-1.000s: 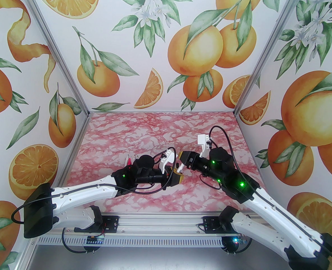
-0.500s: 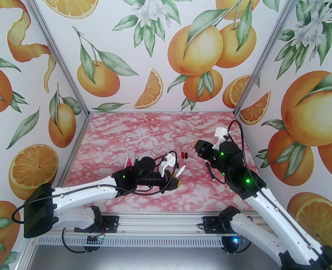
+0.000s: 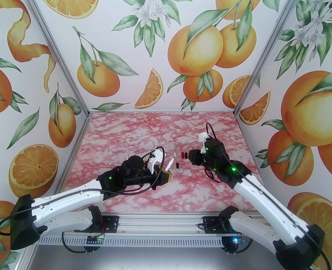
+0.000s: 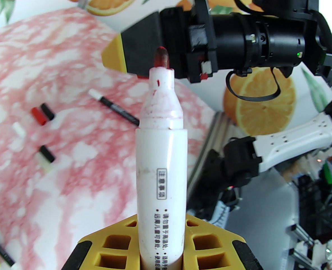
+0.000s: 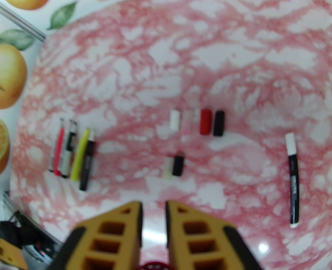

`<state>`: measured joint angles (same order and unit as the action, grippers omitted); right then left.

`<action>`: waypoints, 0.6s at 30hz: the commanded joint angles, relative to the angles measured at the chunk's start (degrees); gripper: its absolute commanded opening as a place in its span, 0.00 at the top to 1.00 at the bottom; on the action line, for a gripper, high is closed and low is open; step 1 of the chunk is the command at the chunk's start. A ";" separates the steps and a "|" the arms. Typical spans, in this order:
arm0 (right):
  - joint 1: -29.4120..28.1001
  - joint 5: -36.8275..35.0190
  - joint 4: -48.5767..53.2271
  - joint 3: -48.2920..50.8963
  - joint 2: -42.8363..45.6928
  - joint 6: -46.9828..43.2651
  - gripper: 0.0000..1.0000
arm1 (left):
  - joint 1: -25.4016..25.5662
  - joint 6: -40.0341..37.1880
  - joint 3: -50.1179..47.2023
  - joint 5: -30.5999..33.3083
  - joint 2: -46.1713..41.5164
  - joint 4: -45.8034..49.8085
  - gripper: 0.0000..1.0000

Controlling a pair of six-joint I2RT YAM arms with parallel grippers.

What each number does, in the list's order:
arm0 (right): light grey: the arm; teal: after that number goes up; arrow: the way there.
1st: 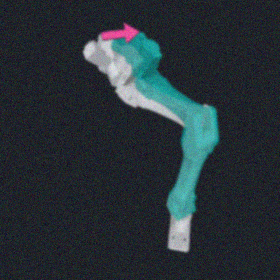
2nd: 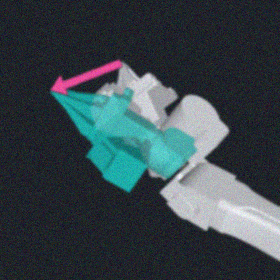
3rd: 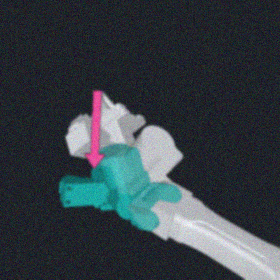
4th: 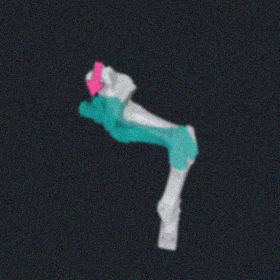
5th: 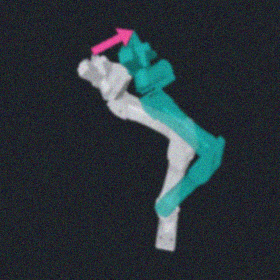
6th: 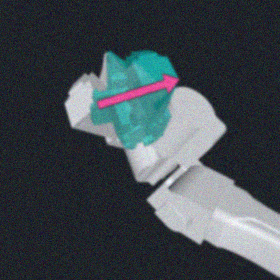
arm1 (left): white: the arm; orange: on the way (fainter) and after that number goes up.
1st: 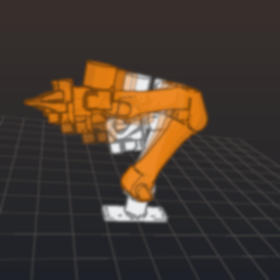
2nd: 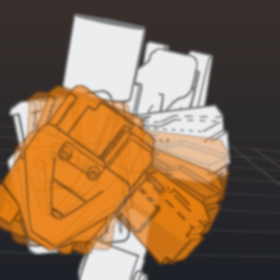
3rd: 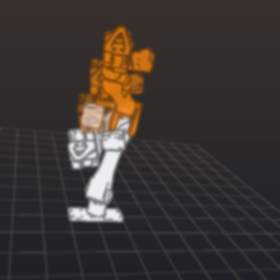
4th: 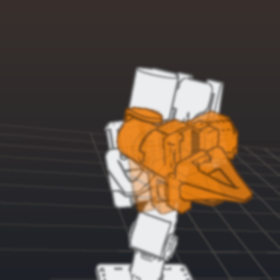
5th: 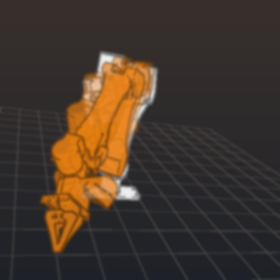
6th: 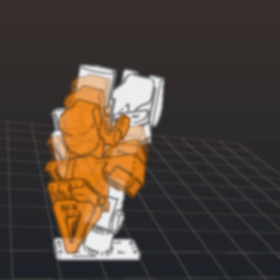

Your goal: Open the pen caps

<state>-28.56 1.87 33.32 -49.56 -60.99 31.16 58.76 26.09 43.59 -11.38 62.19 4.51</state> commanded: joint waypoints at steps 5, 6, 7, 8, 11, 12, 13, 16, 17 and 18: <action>-2.79 -2.78 -2.32 0.13 -11.29 -0.50 0.85 | -0.42 -1.31 -0.36 4.50 -2.49 3.64 1.00; -3.10 -3.02 -3.20 0.11 -12.73 -0.24 0.85 | -0.38 -1.24 -0.57 4.77 -2.73 3.67 1.00; -3.16 -3.01 -4.28 0.02 -14.45 0.02 0.85 | -0.37 -1.08 -0.90 5.02 -2.99 3.68 1.00; -3.14 -3.07 -4.87 -0.12 -15.94 0.14 0.85 | -0.40 -1.01 -1.12 5.23 -3.12 3.66 1.00; -3.09 -3.99 -5.63 -1.11 -20.31 0.70 0.85 | -0.27 -0.60 -1.84 5.38 -3.81 3.74 1.00; -3.11 -4.39 -6.00 -1.24 -21.51 0.76 0.85 | -0.37 -0.48 -2.02 5.42 -4.07 3.82 1.00; -3.09 -4.80 -6.45 -1.33 -22.53 0.96 0.85 | -0.50 -0.43 -2.11 5.49 -4.27 3.83 1.00; -3.04 -6.11 -7.01 -1.68 -24.86 1.42 0.85 | -0.52 -0.48 -2.38 5.59 -4.45 4.01 1.00; -3.05 -6.39 -7.41 -1.79 -25.62 1.57 0.85 | -0.61 -0.47 -2.44 5.60 -4.34 3.99 1.00; -3.01 -6.57 -7.84 -1.69 -26.28 1.71 0.85 | -0.68 -0.39 -2.53 5.53 -4.21 3.97 1.00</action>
<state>-31.53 -1.98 28.16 -49.60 -85.93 31.75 58.50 25.43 41.67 -6.42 58.83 7.62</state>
